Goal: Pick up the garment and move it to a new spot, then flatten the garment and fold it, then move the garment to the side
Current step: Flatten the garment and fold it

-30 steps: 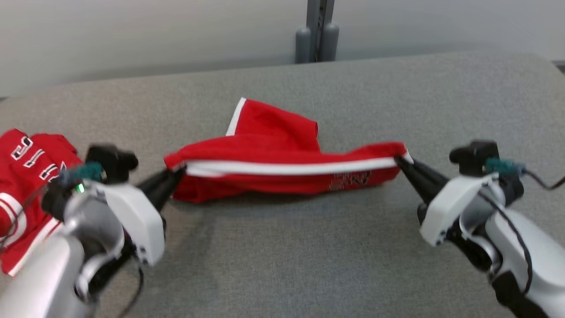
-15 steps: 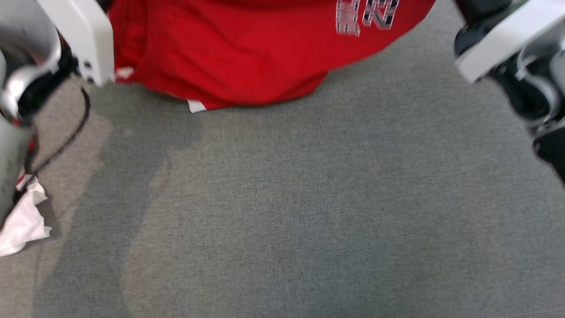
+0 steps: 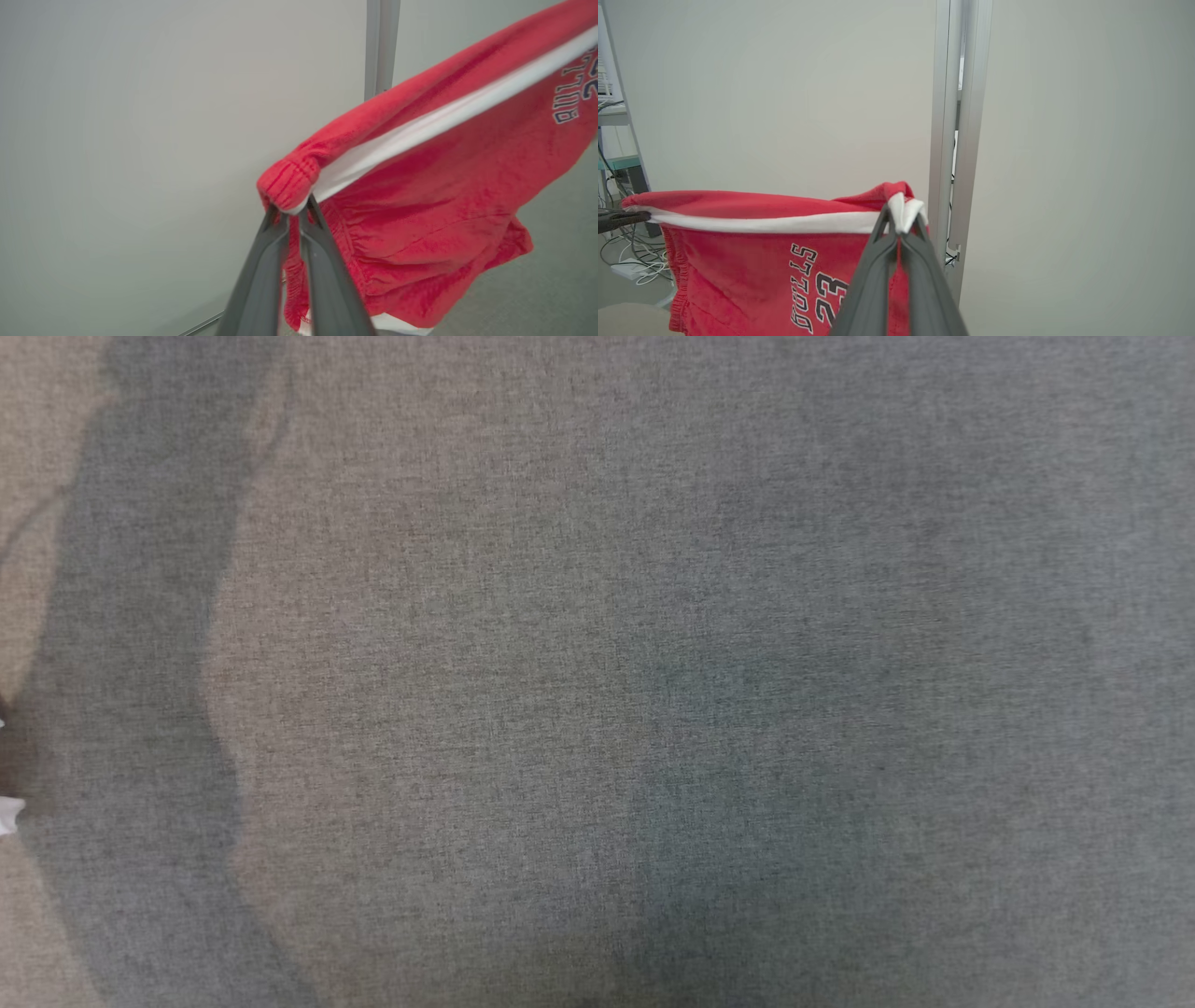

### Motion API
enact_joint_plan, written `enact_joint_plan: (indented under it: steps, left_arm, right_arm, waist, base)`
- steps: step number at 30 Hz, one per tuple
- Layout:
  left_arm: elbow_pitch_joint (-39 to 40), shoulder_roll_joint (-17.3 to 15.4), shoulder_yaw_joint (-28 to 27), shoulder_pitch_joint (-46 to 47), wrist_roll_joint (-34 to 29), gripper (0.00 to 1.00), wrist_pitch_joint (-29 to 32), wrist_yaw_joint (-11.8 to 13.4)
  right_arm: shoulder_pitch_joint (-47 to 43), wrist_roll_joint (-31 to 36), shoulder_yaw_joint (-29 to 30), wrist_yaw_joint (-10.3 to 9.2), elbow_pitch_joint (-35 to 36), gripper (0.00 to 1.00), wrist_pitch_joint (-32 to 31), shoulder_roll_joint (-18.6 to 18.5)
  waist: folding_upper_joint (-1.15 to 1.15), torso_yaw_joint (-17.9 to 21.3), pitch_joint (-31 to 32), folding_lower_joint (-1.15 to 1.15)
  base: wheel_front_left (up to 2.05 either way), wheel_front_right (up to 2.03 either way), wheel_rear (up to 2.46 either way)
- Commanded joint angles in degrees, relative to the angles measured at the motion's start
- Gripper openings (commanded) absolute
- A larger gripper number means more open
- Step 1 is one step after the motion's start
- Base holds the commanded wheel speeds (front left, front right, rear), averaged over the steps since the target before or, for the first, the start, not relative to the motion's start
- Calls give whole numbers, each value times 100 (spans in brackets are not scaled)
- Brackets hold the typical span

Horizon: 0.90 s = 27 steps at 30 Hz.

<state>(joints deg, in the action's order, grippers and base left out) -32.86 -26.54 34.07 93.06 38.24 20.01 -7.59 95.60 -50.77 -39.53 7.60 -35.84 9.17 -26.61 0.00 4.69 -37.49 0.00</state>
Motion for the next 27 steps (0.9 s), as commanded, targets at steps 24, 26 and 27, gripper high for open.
enact_joint_plan:
  steps: [24,26,27]
  left_arm:
    - [-598,-239,2167,-904,1724,0,-1,26]
    - [-448,-352,2338,-1169,1901,0,60,24]
    - [-389,-409,2404,-1307,2001,0,87,21]
  right_arm:
    - [-957,-876,-1841,-22,-114,0,-165,-517]
    - [-1313,-1040,-2028,-21,94,0,-222,-626]
    - [-1493,-1128,-2140,-17,198,0,-278,-673]
  waist:
    - [0,21,616,0]
    - [0,42,861,0]
    - [0,63,997,0]
  base:
    - [0,0,0]
    - [0,0,0]
    - [0,0,0]
